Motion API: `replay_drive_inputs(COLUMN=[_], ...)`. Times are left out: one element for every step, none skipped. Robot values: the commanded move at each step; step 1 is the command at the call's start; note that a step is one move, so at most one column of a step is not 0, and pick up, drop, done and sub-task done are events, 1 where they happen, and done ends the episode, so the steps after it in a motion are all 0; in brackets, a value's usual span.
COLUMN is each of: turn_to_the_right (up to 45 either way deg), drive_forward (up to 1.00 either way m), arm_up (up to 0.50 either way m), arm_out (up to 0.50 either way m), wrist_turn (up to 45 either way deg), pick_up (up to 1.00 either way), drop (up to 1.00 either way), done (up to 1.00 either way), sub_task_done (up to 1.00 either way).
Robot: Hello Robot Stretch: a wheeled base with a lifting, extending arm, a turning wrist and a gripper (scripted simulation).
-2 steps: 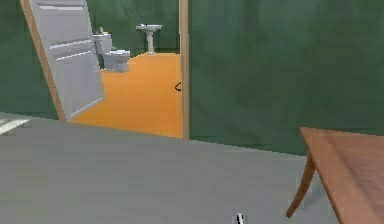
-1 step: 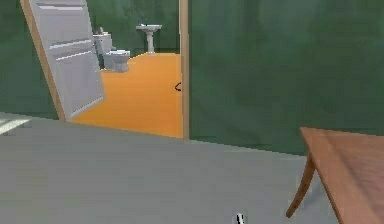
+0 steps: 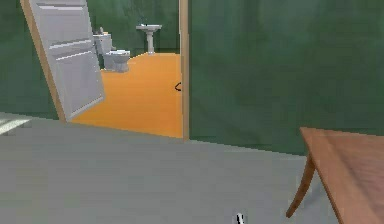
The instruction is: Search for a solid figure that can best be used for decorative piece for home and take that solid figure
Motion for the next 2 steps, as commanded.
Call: replay_drive_inputs(turn_to_the_right=[0.0,0.0], drive_forward=[0.00,0.00], arm_up=[0.00,0.00], arm_out=[0.00,0.00], wrist_turn=[45.0,45.0], pick_up=[0.00,0.00], drop=[0.00,0.00], done=[0.00,0.00], sub_task_done=[0.00,0.00])
